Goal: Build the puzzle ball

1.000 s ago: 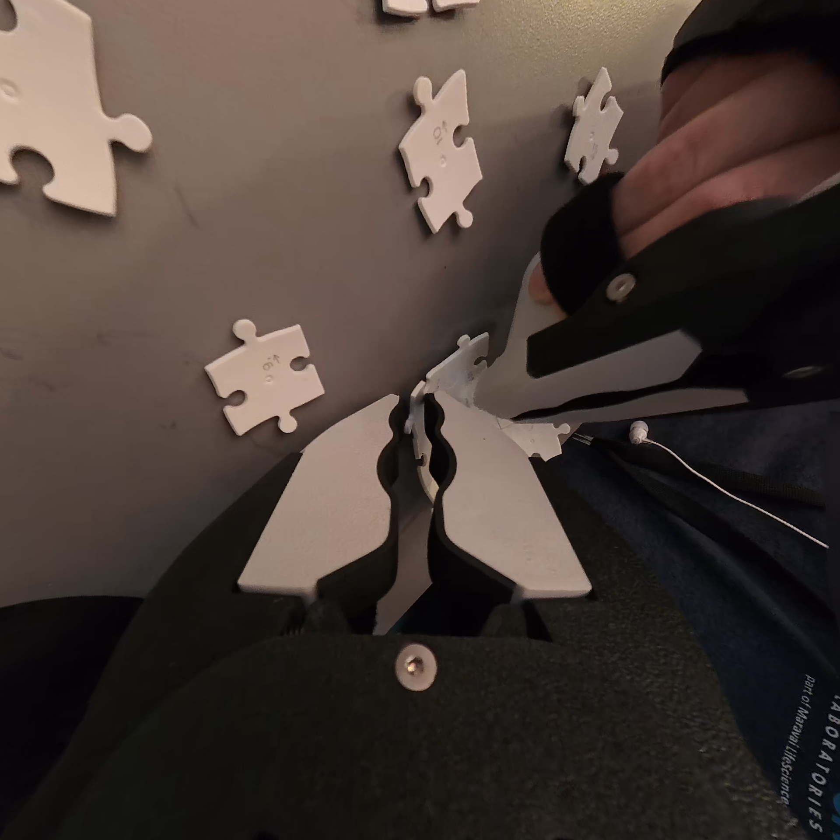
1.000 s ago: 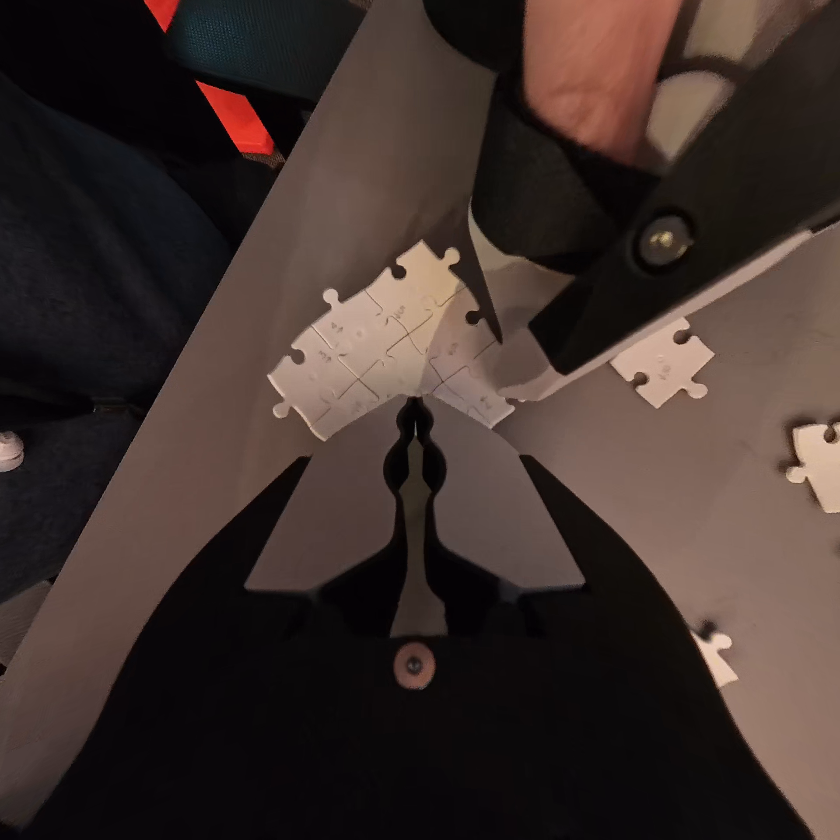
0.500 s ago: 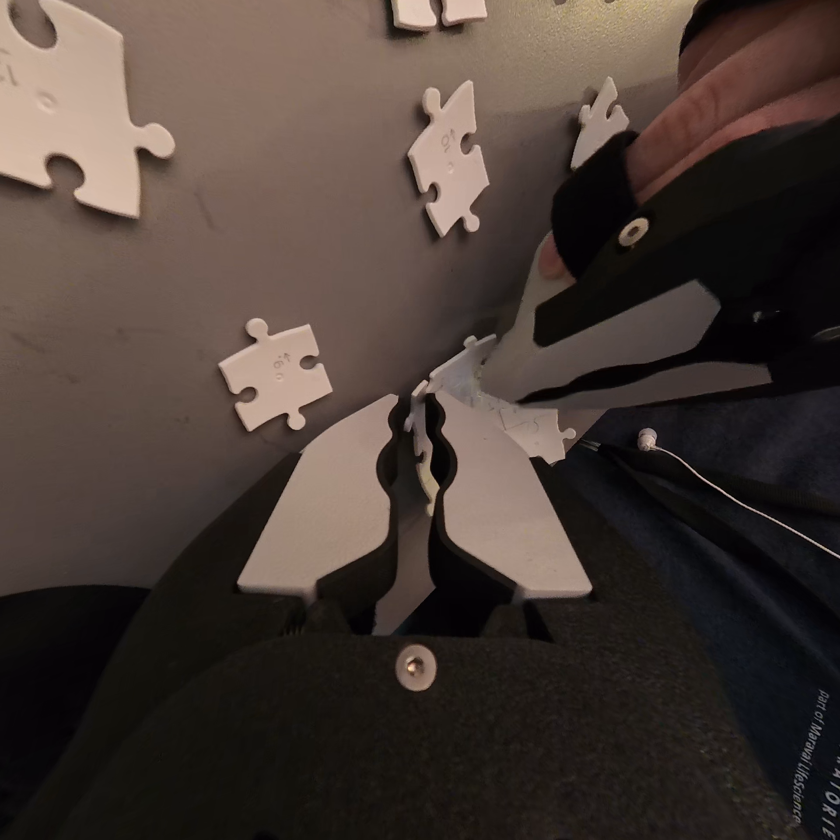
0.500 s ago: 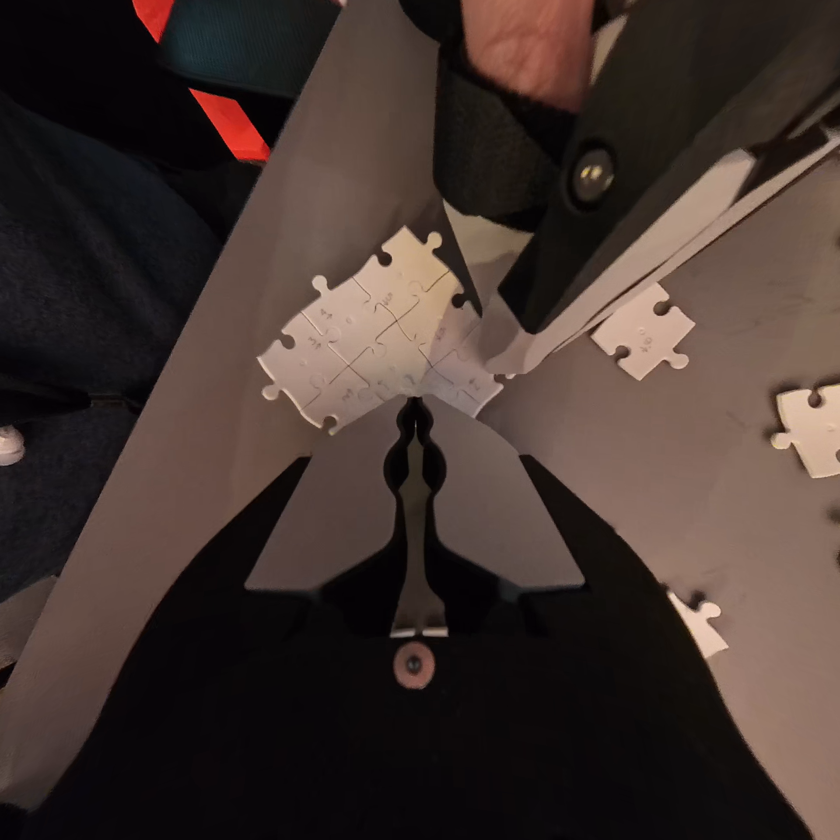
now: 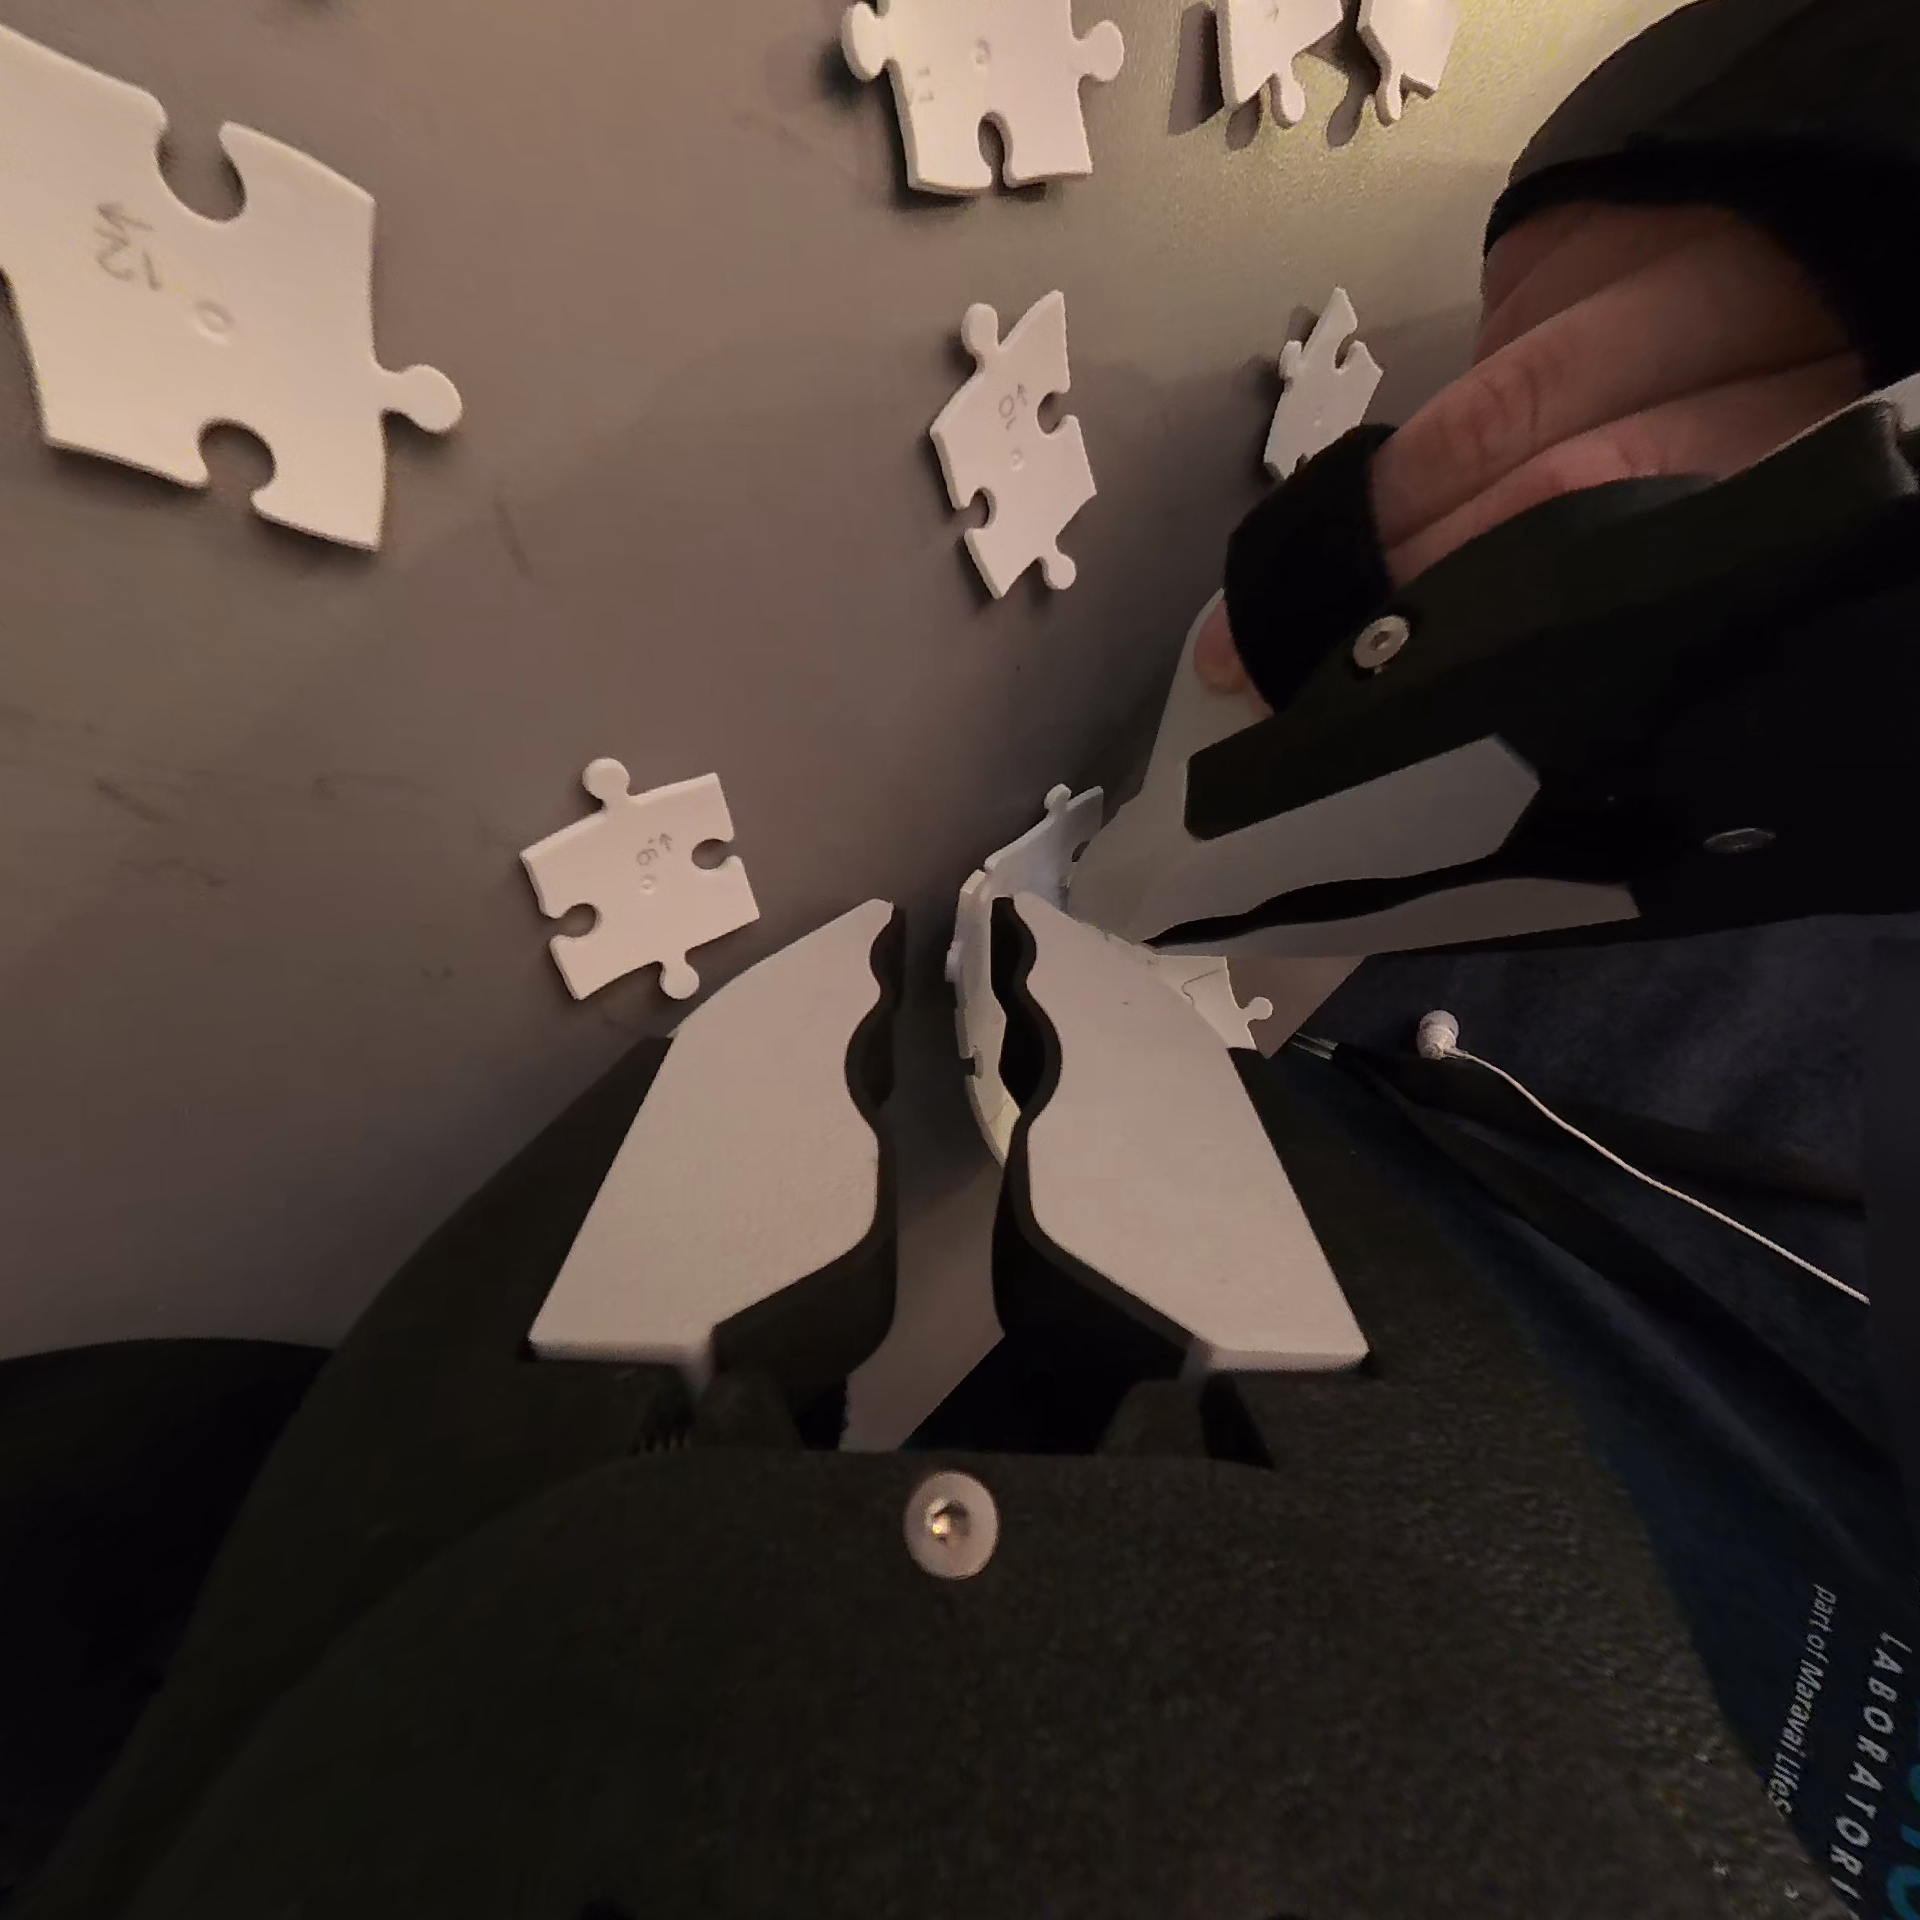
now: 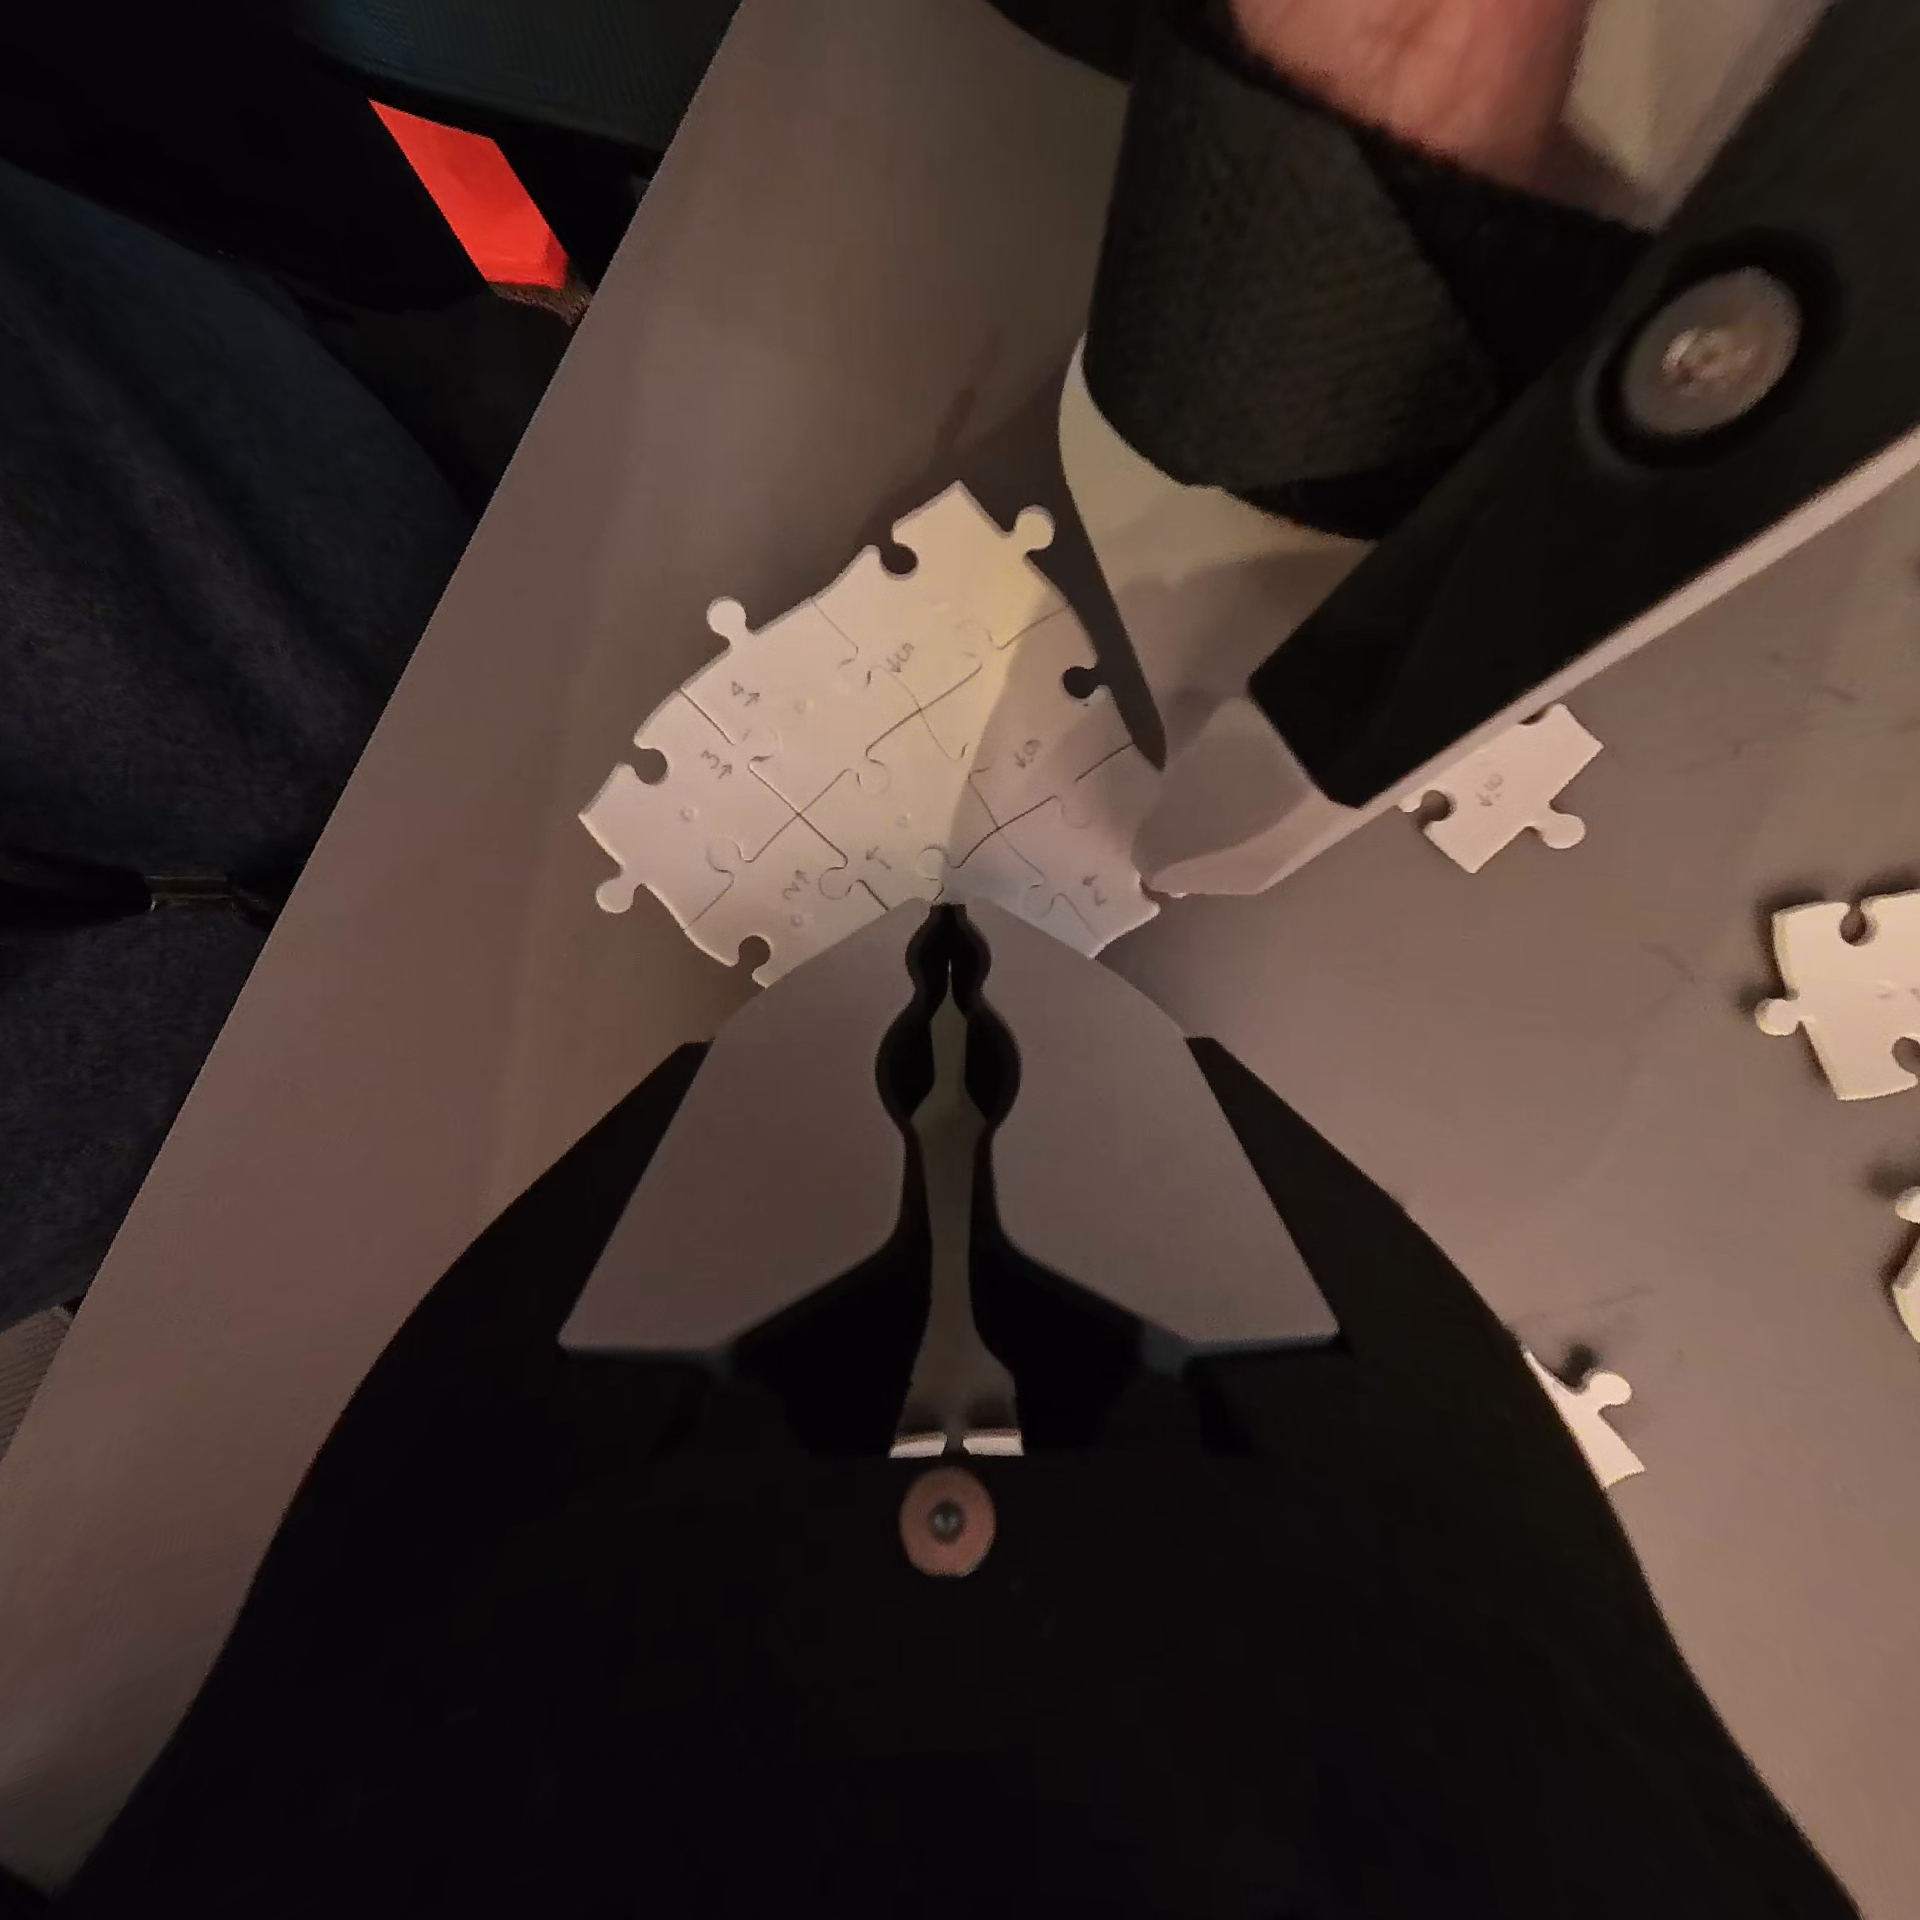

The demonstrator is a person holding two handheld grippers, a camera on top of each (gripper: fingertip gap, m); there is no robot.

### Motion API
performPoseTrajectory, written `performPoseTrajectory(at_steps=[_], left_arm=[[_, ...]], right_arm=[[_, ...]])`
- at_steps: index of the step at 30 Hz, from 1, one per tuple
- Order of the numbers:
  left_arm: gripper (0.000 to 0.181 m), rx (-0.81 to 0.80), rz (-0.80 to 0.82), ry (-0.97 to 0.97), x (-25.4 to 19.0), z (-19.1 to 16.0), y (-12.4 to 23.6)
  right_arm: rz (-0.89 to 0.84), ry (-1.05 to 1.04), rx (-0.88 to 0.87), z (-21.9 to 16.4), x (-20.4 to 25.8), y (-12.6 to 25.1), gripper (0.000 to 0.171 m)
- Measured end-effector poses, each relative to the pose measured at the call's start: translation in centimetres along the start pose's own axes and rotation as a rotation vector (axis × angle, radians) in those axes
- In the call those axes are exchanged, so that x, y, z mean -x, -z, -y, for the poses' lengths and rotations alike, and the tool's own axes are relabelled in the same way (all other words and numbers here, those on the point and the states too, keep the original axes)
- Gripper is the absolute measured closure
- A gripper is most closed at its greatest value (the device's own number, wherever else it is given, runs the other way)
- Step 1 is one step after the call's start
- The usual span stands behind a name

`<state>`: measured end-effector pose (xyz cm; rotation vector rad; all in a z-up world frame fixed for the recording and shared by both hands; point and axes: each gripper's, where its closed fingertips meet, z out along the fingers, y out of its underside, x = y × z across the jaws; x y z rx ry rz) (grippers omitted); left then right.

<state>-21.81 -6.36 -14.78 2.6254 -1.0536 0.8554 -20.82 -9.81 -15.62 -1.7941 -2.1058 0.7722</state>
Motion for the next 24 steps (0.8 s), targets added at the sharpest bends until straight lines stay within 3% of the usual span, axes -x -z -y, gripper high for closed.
performPoseTrajectory(at_steps=[9, 16, 19, 24], left_arm=[[0.167, 0.004, 0.000, -0.005, -0.3, -0.3, -0.1], [0.167, -0.065, -0.031, -0.003, -0.7, -0.5, 0.5], [0.167, -0.116, -0.049, 0.001, -0.9, -0.8, 0.8], [0.167, -0.170, -0.062, 0.008, -1.3, -1.4, 1.3]], right_arm=[[-0.005, 0.022, -0.032, 0.1, 0.0, 0.1, 0.170], [-0.008, -0.061, -0.219, 2.0, -0.8, 4.4, 0.170], [0.032, -0.087, -0.231, 2.5, -0.1, 3.7, 0.170], [0.014, -0.022, -0.072, 1.4, 0.7, 0.5, 0.170]])
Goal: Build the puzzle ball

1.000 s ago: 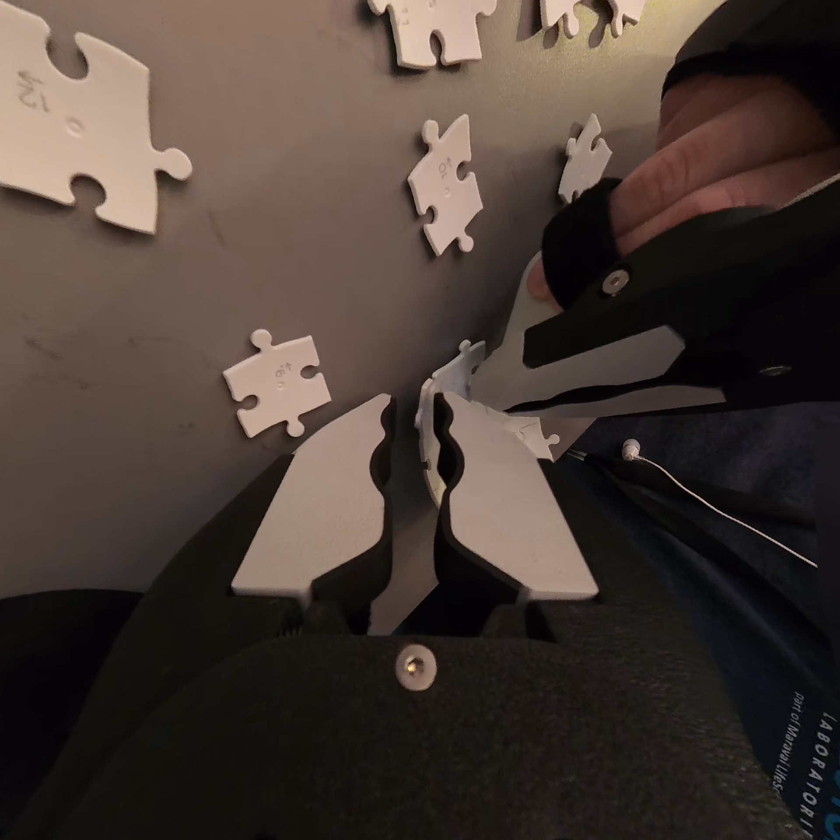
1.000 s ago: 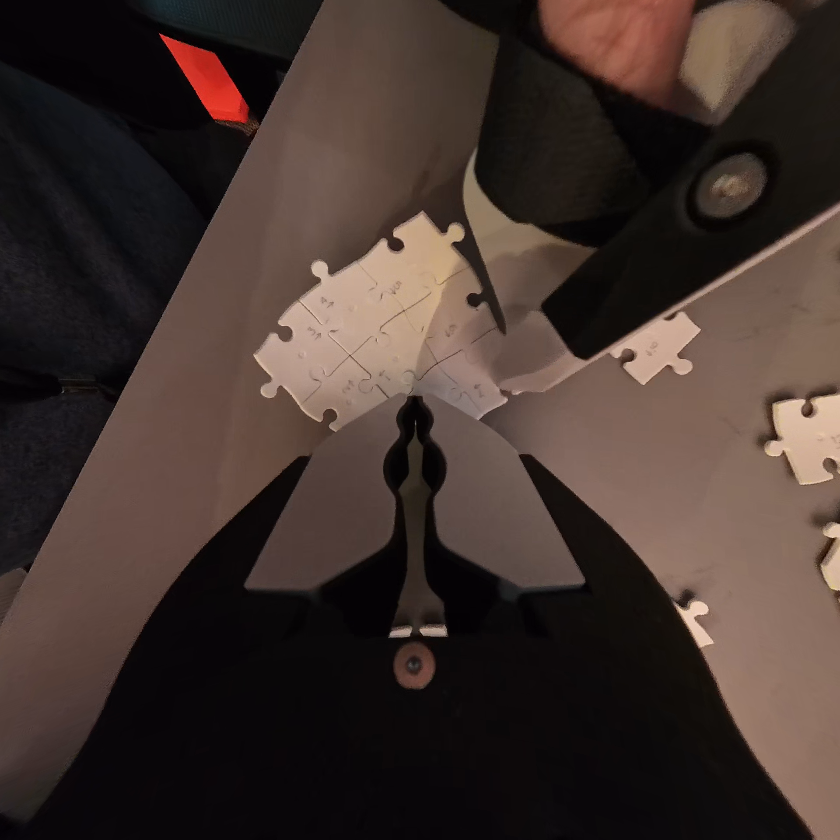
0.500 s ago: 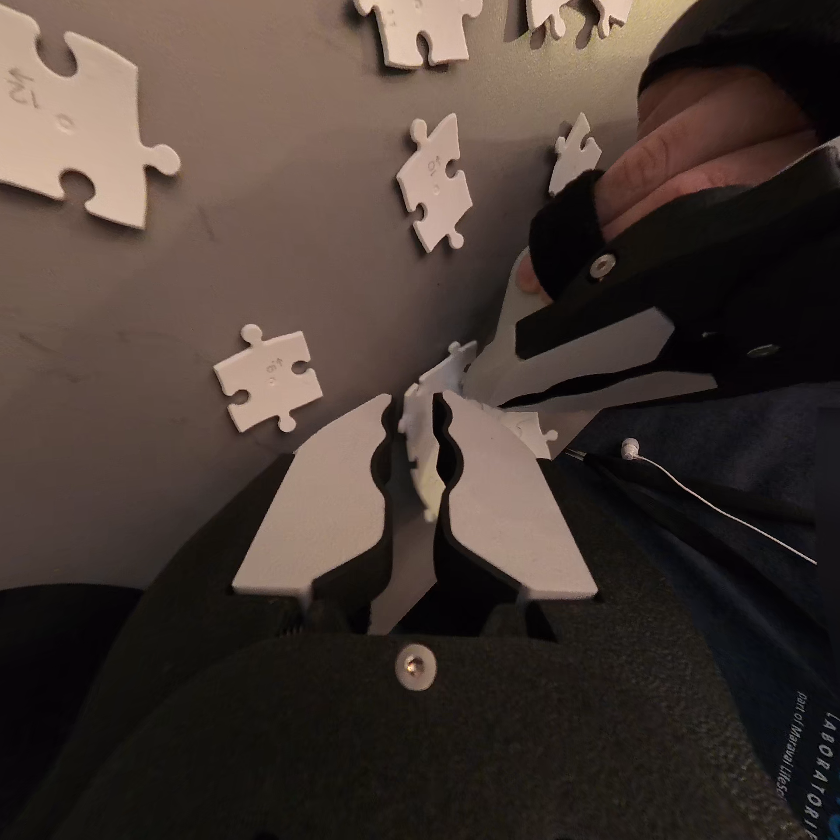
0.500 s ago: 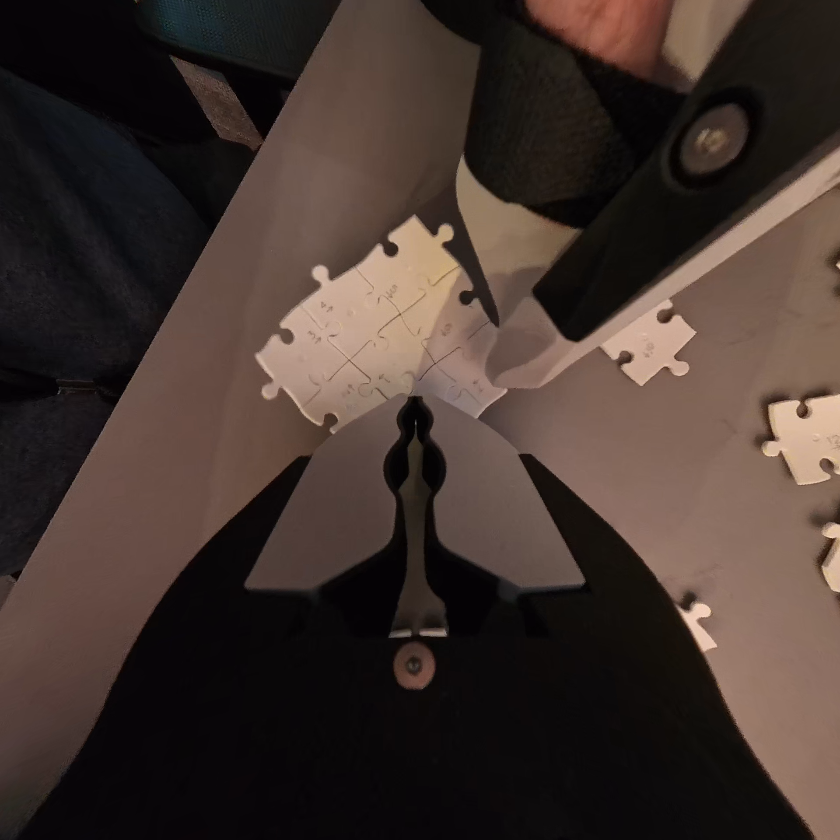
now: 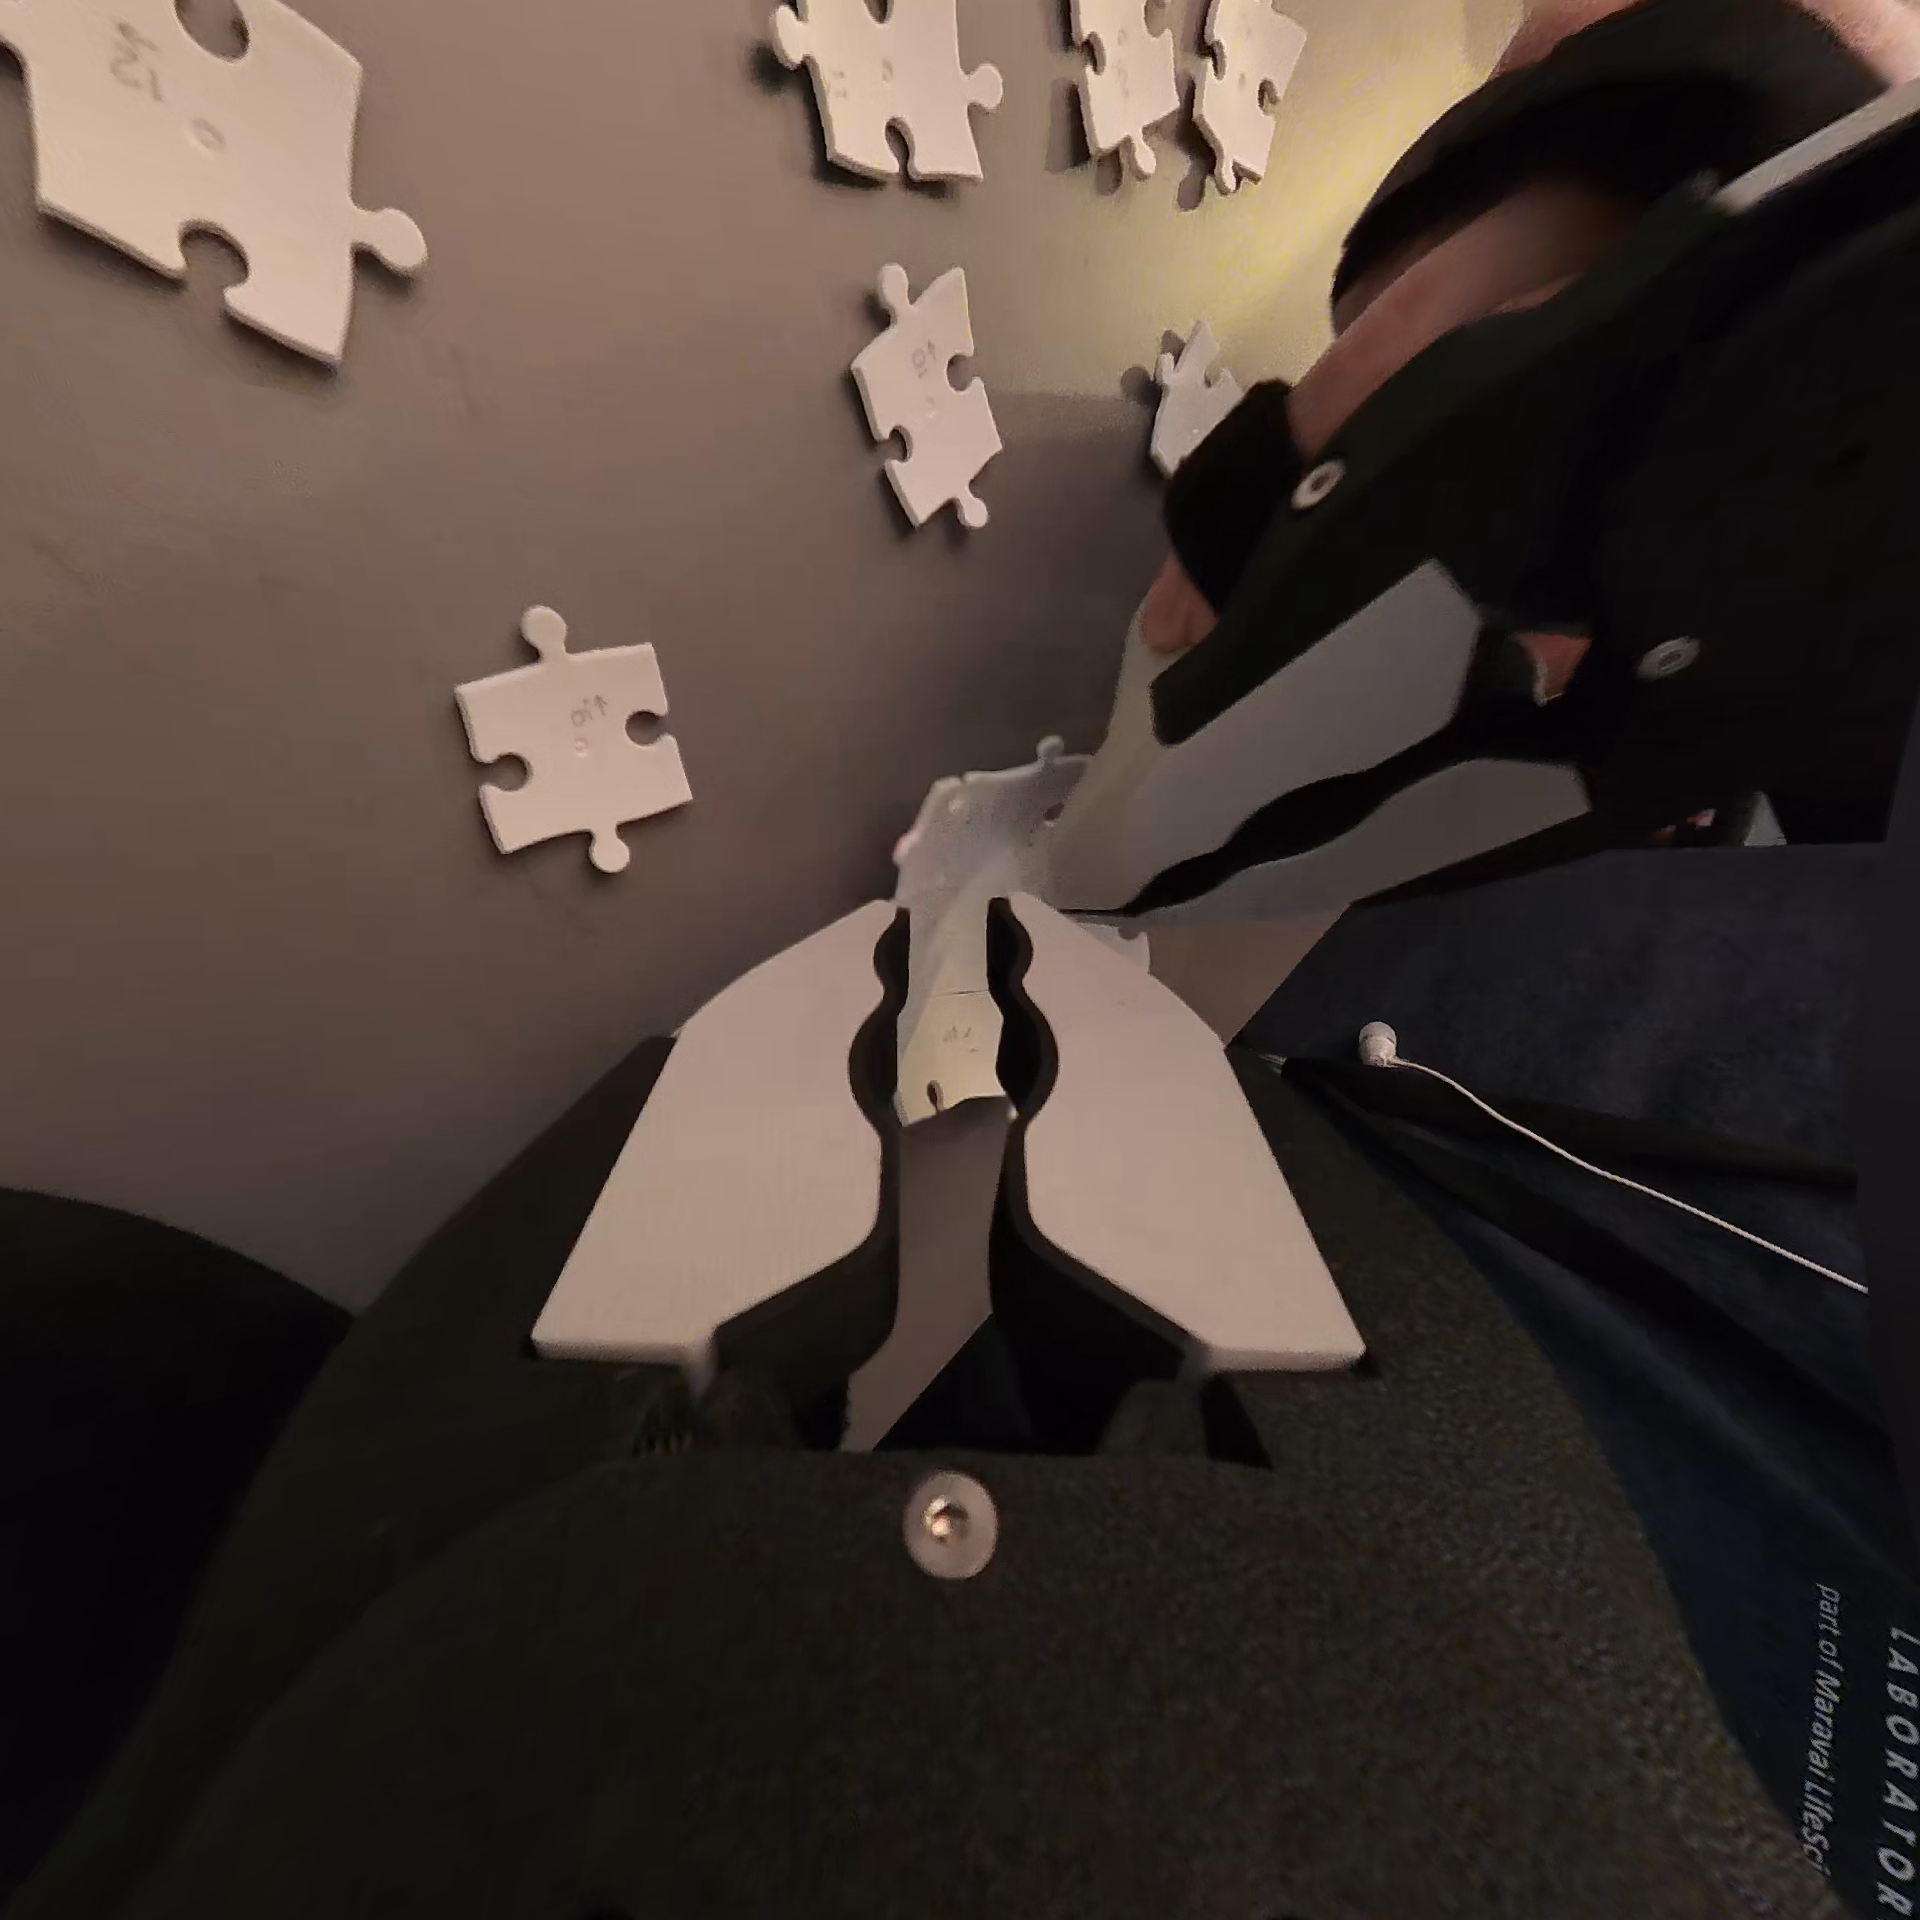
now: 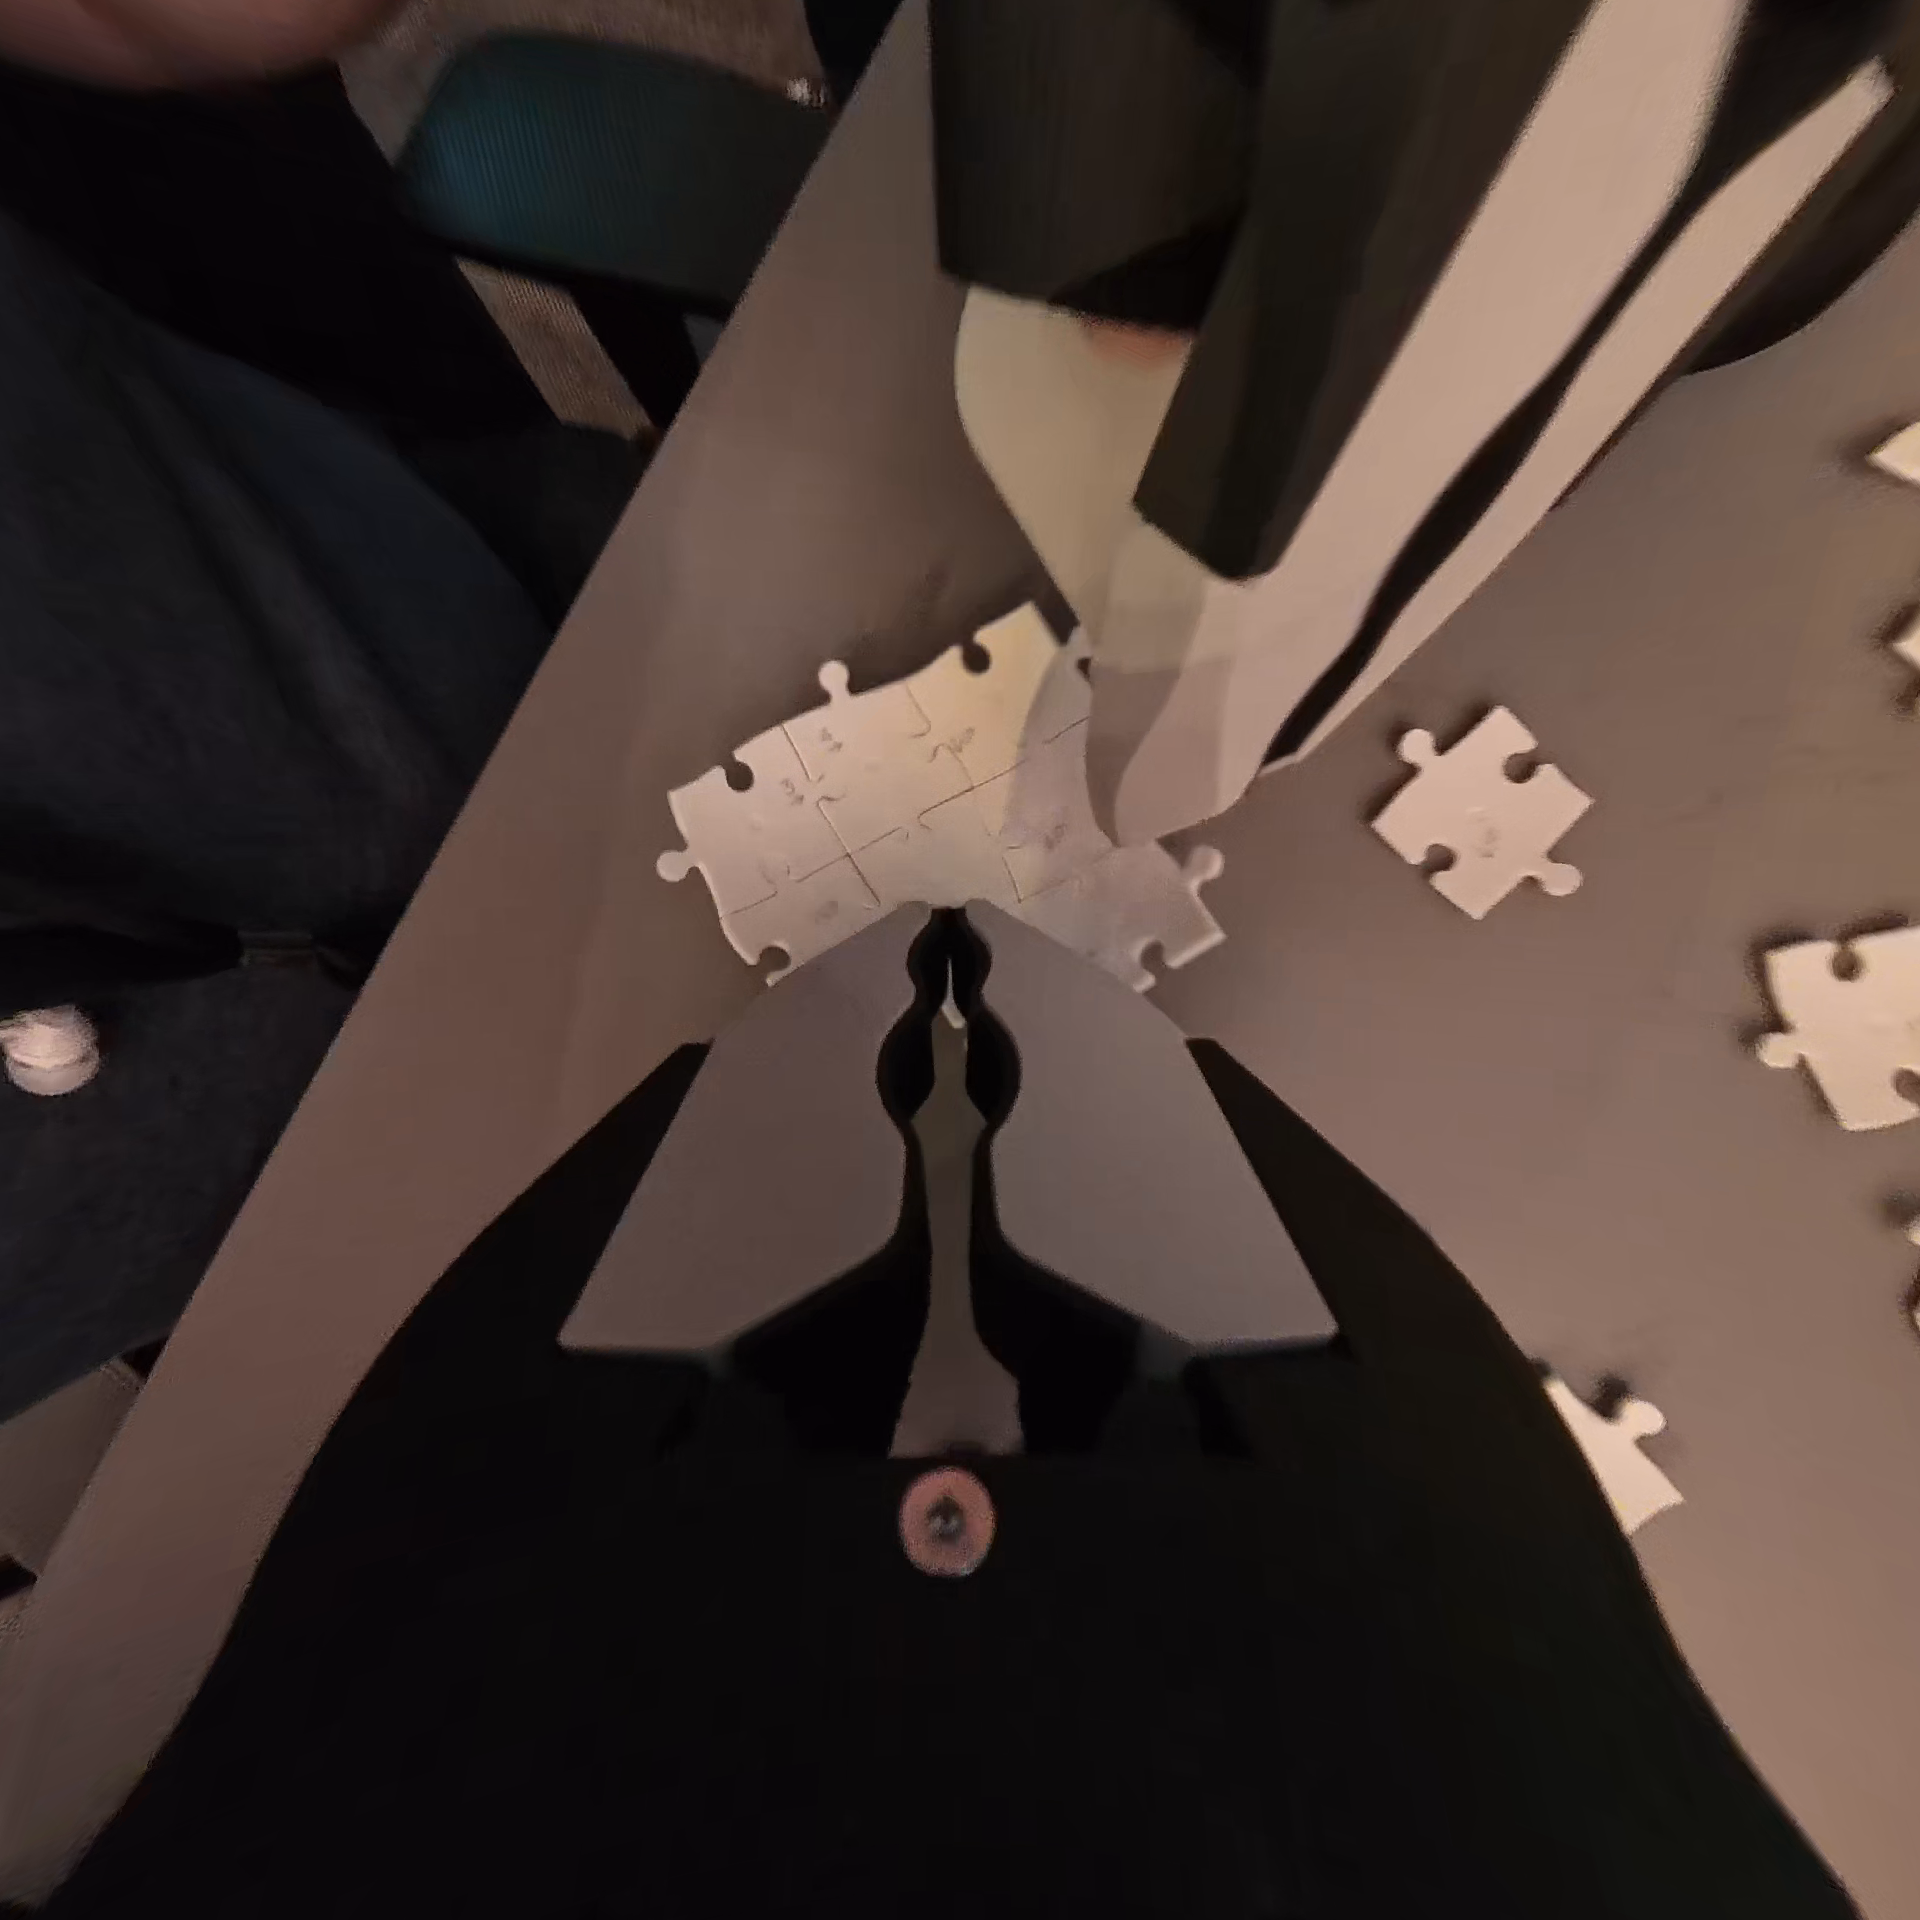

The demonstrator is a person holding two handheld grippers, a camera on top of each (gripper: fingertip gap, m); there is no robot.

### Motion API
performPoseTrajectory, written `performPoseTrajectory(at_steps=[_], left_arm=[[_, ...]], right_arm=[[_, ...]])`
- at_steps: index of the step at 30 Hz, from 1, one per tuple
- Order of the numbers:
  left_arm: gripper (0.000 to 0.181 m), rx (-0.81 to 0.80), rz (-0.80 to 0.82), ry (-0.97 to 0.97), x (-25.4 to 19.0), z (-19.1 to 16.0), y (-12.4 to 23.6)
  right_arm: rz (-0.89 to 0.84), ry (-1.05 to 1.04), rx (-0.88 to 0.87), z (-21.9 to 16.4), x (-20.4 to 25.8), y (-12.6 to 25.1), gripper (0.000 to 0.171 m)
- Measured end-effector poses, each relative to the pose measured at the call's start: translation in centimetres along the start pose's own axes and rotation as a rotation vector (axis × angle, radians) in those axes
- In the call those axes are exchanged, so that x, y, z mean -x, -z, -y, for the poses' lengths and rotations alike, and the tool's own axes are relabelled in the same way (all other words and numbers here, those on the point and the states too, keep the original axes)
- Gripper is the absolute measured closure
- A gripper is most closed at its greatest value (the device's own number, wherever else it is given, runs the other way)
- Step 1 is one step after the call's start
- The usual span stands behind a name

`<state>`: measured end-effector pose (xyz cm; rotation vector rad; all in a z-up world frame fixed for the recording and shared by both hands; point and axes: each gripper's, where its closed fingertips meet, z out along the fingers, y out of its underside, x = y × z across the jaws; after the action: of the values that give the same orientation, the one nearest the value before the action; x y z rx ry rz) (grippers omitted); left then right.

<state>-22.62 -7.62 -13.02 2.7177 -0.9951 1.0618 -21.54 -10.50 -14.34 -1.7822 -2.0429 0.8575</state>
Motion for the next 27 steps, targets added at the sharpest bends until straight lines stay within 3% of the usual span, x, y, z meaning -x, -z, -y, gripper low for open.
performPoseTrajectory(at_steps=[18, 27], left_arm=[[0.169, 0.035, -0.030, -0.003, -0.3, -1.1, -1.1], [0.169, -0.036, -0.016, -0.019, -0.5, -0.4, 0.7]], right_arm=[[-0.003, -0.016, 0.035, -0.4, -0.2, -1.1, 0.170], [0.012, -0.045, 0.041, -0.4, -0.2, -1.1, 0.169]])
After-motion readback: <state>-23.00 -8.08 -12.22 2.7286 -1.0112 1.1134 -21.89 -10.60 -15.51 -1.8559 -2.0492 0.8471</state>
